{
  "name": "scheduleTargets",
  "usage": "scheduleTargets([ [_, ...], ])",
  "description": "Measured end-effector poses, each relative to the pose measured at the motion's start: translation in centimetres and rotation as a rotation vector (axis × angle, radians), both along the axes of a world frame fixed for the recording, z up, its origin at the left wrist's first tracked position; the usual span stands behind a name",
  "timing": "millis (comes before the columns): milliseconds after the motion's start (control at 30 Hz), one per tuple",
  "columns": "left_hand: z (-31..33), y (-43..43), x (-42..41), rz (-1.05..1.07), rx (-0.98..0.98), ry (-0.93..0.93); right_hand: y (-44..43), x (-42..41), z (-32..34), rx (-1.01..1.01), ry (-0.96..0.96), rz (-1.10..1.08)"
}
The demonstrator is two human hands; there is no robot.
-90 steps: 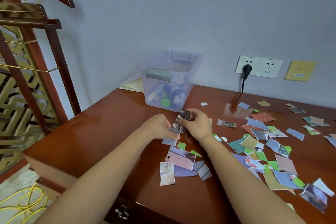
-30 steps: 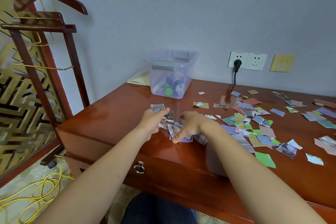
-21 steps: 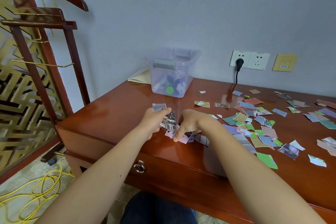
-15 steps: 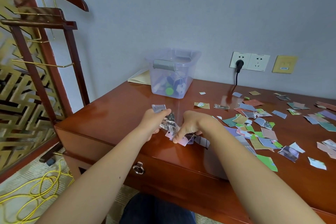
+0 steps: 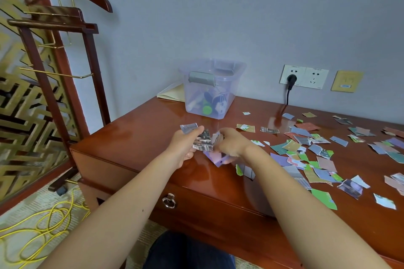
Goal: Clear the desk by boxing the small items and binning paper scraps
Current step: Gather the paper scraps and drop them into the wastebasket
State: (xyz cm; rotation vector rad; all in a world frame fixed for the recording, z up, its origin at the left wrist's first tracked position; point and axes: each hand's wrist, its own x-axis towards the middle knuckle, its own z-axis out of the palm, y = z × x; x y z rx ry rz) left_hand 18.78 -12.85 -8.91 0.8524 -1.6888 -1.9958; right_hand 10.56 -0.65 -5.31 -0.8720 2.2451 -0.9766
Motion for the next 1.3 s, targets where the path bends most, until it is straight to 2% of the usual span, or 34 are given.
scheduleTargets([
  [67, 0.2, -0.3, 0.5, 0.020, 0.073, 0.025, -0.4, 0.2, 0.1, -0.140, -0.129, -0.083],
  [167, 0.4, -1.2, 1.6, 0.040, 0.124, 0.049, -1.7, 1.2, 0.6, -0.280, -0.311, -0.081],
  [367, 0.7, -5.0, 6.0, 0.146, 0.071, 0.055, -6.8, 5.1, 0.8, -0.368, -0.462, -0.015],
  [767, -2.2, -13.8, 21.7, 0.566, -0.067, 0.063, -19.5, 18.9, -2.0, -0.297, -0.609, 0.252],
  [967, -4.8, -16.5, 28.3, 0.677, -0.066, 0.071, -24.3, 24.9, -5.0, -0.220, -0.648, 0.353],
  [1133, -8.8, -18.1, 31.7, 0.746, 0.005, 0.030, -27.1, 28.2, -8.9, -0.120, -0.684, 0.363],
  [1300, -13.7, -19.1, 33.6, 0.813, 0.004, -0.108, -28.9, 29.8, -14.7, -0.010, -0.707, 0.321],
])
